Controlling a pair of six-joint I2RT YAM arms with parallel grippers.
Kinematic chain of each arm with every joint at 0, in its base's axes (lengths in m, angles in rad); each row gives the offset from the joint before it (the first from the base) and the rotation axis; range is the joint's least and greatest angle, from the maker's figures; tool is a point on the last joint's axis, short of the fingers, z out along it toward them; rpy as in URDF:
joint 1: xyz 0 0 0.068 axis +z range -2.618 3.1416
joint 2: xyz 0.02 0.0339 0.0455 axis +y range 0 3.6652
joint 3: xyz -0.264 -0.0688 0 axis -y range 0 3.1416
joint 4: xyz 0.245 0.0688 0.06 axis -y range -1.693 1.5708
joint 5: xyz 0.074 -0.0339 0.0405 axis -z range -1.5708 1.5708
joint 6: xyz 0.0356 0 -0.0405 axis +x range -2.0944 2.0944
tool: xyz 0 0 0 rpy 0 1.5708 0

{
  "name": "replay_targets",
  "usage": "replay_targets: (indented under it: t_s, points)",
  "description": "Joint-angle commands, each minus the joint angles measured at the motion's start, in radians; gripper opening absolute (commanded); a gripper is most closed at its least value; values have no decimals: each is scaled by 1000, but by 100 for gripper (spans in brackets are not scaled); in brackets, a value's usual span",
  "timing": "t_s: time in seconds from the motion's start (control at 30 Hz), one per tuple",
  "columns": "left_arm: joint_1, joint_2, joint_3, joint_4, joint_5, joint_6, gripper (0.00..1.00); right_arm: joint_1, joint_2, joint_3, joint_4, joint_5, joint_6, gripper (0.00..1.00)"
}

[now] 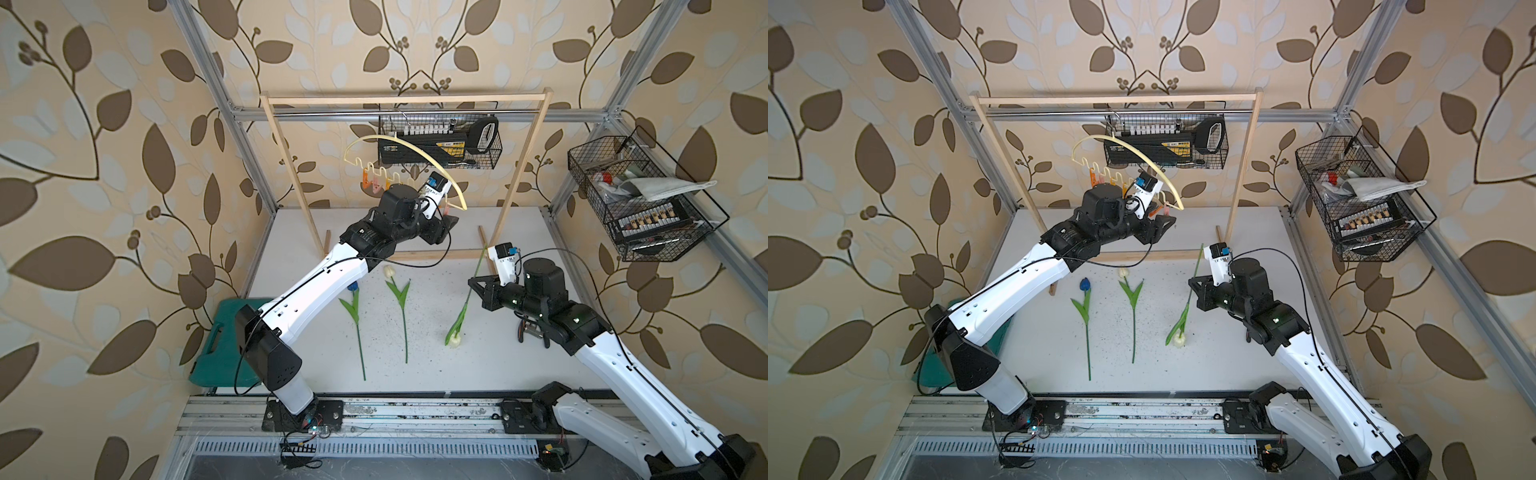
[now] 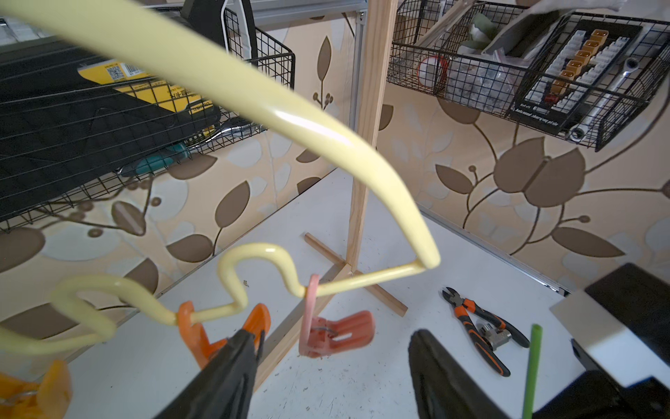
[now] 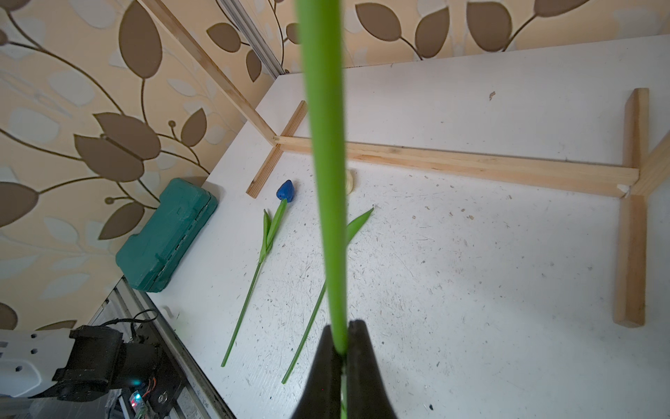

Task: Dry the flowers on a clothes hanger
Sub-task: Open the clamp at the hanger.

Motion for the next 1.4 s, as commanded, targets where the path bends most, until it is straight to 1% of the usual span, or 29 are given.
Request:
replay_targets:
  t_s: [0.0,0.6,1.37]
  points:
    - [2,18,49,19,22,9,70,-4,10,34,3,-19,-12,5]
    - [0,60,85,6,26,27,70,-9,12,33,6,-21,-12,5]
    - [-2,83,94,22,22,47,70,-14,15,32,6,-31,-13,6]
